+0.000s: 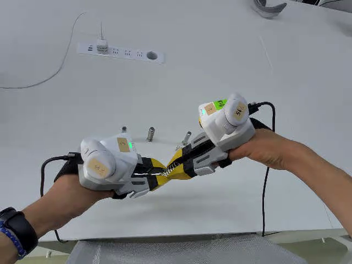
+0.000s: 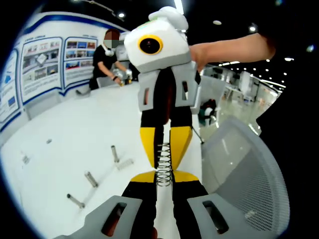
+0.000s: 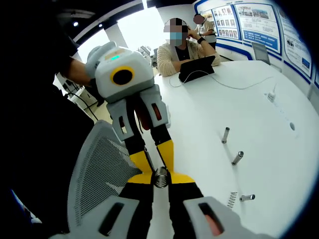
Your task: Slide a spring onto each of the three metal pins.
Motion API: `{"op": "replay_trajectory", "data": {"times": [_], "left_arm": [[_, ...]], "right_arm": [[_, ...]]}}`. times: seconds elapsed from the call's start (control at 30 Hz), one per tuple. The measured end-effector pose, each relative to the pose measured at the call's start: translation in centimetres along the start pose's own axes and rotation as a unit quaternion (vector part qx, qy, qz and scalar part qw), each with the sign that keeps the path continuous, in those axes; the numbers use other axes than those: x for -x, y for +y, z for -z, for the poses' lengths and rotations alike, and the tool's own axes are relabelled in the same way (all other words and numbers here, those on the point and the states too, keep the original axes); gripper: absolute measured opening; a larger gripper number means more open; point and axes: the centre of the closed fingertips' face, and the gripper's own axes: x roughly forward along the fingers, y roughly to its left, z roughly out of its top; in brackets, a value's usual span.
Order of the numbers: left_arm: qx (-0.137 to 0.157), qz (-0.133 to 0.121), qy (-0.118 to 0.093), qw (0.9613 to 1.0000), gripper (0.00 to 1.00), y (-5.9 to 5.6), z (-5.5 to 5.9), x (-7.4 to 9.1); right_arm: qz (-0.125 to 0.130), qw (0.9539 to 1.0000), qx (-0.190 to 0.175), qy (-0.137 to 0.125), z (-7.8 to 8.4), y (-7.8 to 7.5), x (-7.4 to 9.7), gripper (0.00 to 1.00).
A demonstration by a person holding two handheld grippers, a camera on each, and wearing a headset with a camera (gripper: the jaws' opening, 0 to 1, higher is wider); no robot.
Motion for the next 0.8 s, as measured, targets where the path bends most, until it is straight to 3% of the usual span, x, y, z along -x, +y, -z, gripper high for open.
{"op": "replay_trajectory", "data": {"times": [0.43, 0.7, 0.8], "left_arm": [[0.018, -0.024, 0.008, 0.9995, 0.14, 0.7, 1.5, 0.8], [0.035, -0.053, 0.011, 0.9979, 0.18, 1.8, 2.7, 1.8], [0.044, -0.071, 0.010, 0.9964, 0.21, 2.6, 3.2, 2.4]], "right_arm": [[0.006, 0.9999, -0.010, -0.013, -0.5, -0.2, -0.3, 0.12], [0.029, 0.9992, -0.023, -0.015, -0.3, -1.4, 0.2, 0.12], [0.049, 0.9983, -0.029, -0.010, -0.1, -2.5, 0.2, 0.12]]}}
